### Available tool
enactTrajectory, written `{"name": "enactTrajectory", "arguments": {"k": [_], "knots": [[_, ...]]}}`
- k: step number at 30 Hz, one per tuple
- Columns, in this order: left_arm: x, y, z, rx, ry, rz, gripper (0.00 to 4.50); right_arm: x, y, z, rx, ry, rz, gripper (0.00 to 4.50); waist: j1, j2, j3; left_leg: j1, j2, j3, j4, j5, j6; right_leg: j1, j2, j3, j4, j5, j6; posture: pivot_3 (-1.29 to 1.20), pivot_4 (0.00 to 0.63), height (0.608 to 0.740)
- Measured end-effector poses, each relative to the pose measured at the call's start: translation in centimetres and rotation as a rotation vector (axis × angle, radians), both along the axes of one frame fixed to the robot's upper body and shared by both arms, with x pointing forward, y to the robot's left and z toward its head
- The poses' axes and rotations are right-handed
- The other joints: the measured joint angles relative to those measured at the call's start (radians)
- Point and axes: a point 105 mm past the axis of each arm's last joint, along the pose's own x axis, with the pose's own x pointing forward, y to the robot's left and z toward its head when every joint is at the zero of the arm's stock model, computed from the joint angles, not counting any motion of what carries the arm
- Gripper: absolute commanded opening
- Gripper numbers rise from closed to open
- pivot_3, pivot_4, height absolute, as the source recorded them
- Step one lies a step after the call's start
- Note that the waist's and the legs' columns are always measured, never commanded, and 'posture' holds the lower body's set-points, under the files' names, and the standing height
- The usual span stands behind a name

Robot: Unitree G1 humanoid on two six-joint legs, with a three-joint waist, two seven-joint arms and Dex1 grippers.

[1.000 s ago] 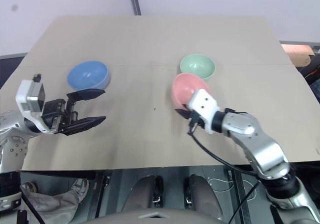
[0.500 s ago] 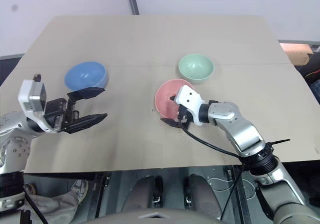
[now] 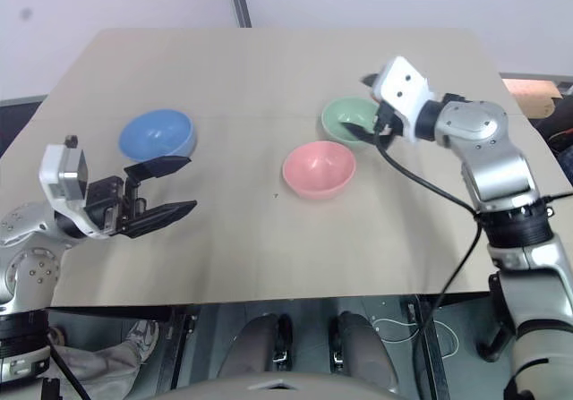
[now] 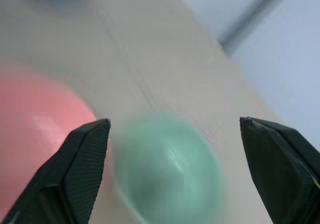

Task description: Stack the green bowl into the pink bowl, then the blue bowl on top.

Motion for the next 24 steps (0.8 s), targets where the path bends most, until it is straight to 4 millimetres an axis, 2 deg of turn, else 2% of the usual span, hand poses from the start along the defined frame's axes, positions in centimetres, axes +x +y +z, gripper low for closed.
{"name": "enactTrajectory", "arguments": {"k": [3,5,10,13,14,19,20,21,24], "knots": [[-0.1,-0.1,0.1,0.003,-0.003,0.001,4.50,1.4,-0.6,-3.3,-0.109,0.025,0.014,4.47,-0.009,0.000,0.000,-0.001,0.000,0.002,-0.001,0.002,-0.004,-0.003,0.001,0.002,0.000,0.000,0.000,0.00,0.150,0.740],[-0.1,0.0,0.1,0.004,-0.005,0.012,4.50,1.8,-0.3,-4.4,-0.150,0.029,0.042,4.47,-0.019,0.001,0.001,-0.002,0.001,0.002,-0.002,0.002,-0.004,-0.004,0.001,0.002,0.000,0.000,0.000,0.00,0.150,0.740],[-0.5,0.2,0.0,0.012,-0.007,0.035,4.50,2.5,0.9,-4.9,-0.195,-0.007,0.099,4.47,-0.027,0.001,0.001,-0.002,0.001,0.003,-0.002,0.002,-0.004,-0.004,0.001,0.003,0.000,0.000,0.000,0.00,0.150,0.740],[-0.7,0.1,0.1,0.015,-0.011,0.045,4.50,2.9,1.5,-5.2,-0.206,-0.015,0.109,3.71,-0.026,0.001,0.001,-0.001,0.001,0.003,-0.002,0.002,-0.004,-0.003,0.001,0.003,0.001,0.000,0.000,0.00,0.150,0.740],[-0.8,0.1,0.2,0.018,-0.014,0.048,4.50,3.0,1.8,-5.6,-0.223,-0.009,0.114,3.11,-0.026,0.001,0.001,0.000,0.001,0.003,-0.002,0.002,-0.004,-0.003,0.001,0.003,0.001,0.000,0.000,0.00,0.150,0.740],[-0.9,0.3,0.3,0.014,-0.018,0.070,4.50,3.0,1.4,-6.9,-0.254,0.012,0.110,0.94,-0.023,0.001,0.001,-0.001,0.001,0.003,-0.001,0.002,-0.004,-0.003,0.000,0.003,0.001,0.000,0.000,0.00,0.150,0.740],[-0.9,0.3,0.3,0.010,-0.013,0.069,4.50,3.0,1.4,-6.9,-0.261,0.006,0.114,0.34,-0.023,0.001,0.001,-0.001,0.001,0.003,-0.001,0.002,-0.004,-0.003,0.000,0.003,0.001,0.000,0.000,0.00,0.150,0.740],[-1.0,0.3,0.3,0.001,-0.008,0.065,4.50,3.0,1.4,-6.8,-0.268,0.000,0.114,0.07,-0.023,0.001,0.001,-0.001,0.001,0.003,-0.002,0.002,-0.004,-0.003,0.000,0.003,0.001,0.000,0.000,0.00,0.150,0.740],[-1.0,0.2,0.6,-0.018,-0.007,0.050,4.50,3.1,1.1,-6.1,-0.277,-0.033,0.114,0.07,-0.024,0.001,0.001,0.000,0.001,0.003,-0.002,0.002,-0.004,-0.003,0.000,0.003,0.002,0.000,0.000,0.00,0.150,0.740]]}}
